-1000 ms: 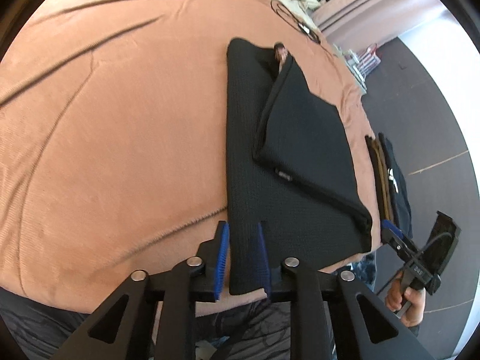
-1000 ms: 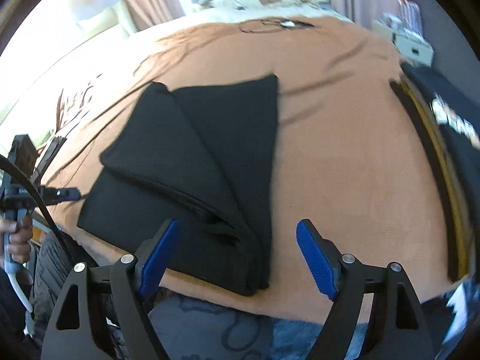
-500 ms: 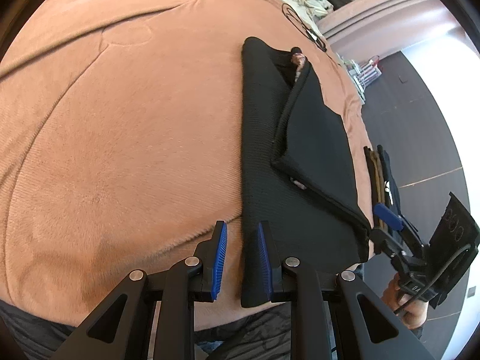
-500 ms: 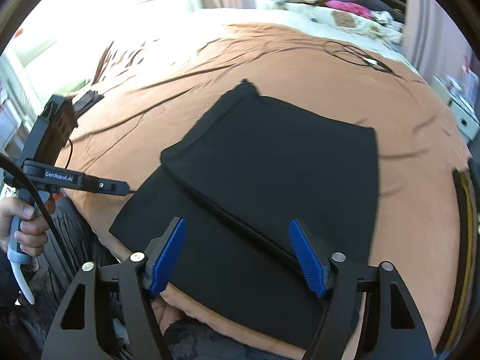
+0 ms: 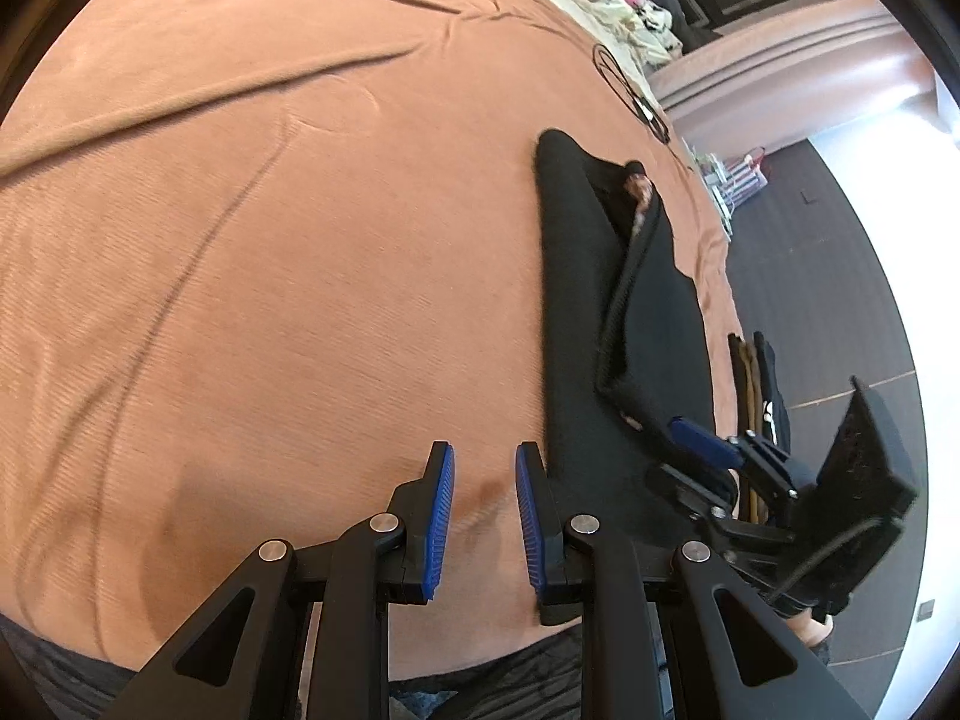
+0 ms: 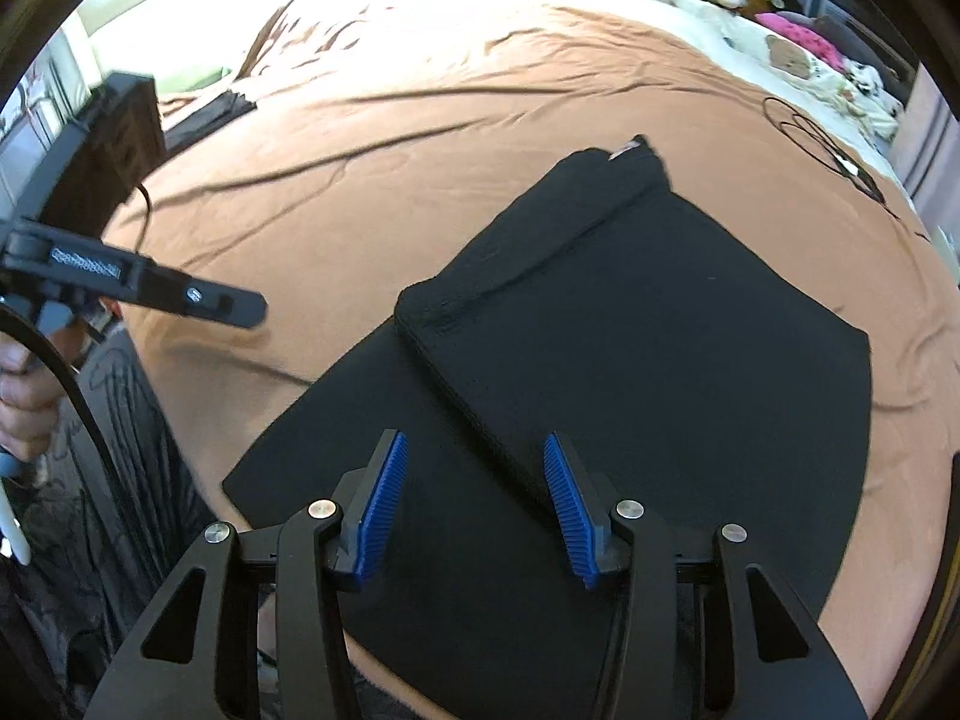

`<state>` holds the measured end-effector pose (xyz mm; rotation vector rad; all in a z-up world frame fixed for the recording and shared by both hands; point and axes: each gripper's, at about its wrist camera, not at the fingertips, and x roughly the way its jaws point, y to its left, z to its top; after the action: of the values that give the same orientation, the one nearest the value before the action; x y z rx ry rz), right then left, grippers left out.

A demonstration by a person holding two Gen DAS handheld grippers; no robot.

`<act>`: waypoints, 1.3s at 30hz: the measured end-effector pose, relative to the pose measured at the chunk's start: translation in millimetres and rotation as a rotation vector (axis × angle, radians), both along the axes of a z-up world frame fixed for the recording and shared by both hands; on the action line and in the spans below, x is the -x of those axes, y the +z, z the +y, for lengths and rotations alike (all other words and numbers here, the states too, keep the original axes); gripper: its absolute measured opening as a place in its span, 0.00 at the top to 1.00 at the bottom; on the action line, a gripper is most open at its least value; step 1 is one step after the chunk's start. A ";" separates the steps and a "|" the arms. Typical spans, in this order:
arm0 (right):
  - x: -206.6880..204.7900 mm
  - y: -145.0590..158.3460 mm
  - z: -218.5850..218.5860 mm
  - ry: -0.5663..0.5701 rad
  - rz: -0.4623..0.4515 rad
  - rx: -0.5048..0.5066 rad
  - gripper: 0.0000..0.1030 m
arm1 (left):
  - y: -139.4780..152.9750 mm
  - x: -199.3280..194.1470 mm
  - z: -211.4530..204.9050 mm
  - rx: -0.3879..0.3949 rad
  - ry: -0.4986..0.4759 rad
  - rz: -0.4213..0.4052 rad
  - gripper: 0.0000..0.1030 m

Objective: Fold small clothes

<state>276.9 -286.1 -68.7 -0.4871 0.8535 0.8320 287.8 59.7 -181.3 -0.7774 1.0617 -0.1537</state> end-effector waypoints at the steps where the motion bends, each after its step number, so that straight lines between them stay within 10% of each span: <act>1: -3.7 -3.4 1.6 -0.001 0.003 0.010 0.59 | -0.6 0.3 2.5 0.002 0.004 0.001 0.79; 9: -21.3 -18.0 15.0 -0.018 -0.010 0.030 0.66 | -6.0 -2.0 9.4 0.006 0.018 0.020 0.79; 14: -17.0 -17.3 20.0 -0.034 -0.039 0.040 0.92 | -4.9 -6.9 3.1 0.006 0.008 0.018 0.79; 39: -76.1 32.8 -111.3 -0.314 -0.013 -0.253 0.93 | 2.7 -70.0 -58.9 -0.051 -0.122 -0.009 0.71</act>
<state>353.0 -397.4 -36.0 -0.1299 0.7754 0.6340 357.8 0.8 -178.6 -0.6657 1.1009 -0.2326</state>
